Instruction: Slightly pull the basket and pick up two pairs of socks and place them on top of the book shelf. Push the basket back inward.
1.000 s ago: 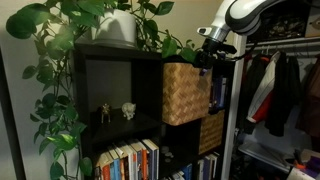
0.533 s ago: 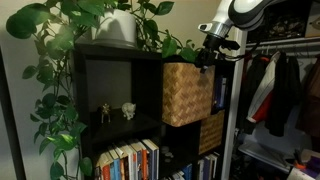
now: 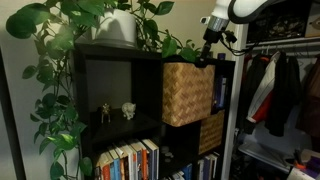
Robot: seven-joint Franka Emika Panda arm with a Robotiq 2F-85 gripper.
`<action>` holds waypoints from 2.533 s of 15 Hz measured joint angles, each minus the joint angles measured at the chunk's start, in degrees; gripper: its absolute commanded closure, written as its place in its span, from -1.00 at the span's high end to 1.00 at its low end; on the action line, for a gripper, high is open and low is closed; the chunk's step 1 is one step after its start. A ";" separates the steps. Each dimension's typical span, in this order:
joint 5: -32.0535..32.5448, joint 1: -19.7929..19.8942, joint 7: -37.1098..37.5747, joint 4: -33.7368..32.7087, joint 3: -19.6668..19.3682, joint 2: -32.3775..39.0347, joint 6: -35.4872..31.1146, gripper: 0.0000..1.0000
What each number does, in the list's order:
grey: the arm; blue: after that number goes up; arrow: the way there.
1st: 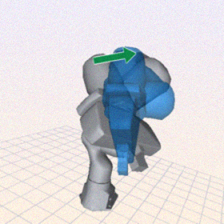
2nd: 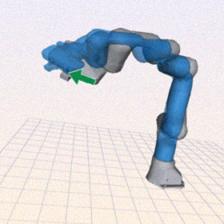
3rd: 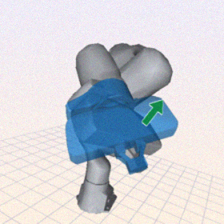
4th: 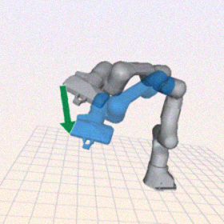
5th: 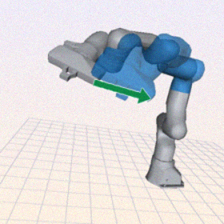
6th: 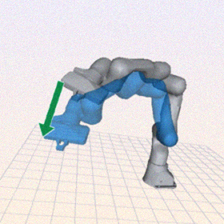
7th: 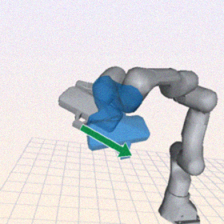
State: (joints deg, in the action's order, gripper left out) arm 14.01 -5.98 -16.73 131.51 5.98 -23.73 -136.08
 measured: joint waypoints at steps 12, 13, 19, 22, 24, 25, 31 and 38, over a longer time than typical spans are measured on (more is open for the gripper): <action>5.72 6.02 26.19 -3.52 1.08 5.24 5.03 1.00; 5.72 6.02 27.35 -3.73 1.08 5.86 5.03 1.00; 6.18 6.59 33.22 -6.23 1.07 9.34 5.02 1.00; 7.11 7.59 34.43 -8.45 0.88 11.52 5.02 1.00; 7.27 8.03 34.48 -10.41 0.39 13.42 5.11 1.00; 7.22 8.14 34.48 -11.35 0.09 14.48 5.22 1.00; 6.82 7.98 34.48 -15.44 -0.50 19.31 7.32 0.47; 6.28 7.63 34.00 -15.89 -0.54 19.45 7.60 -0.47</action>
State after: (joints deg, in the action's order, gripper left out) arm 20.29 1.65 17.26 115.62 5.43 -4.28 -128.48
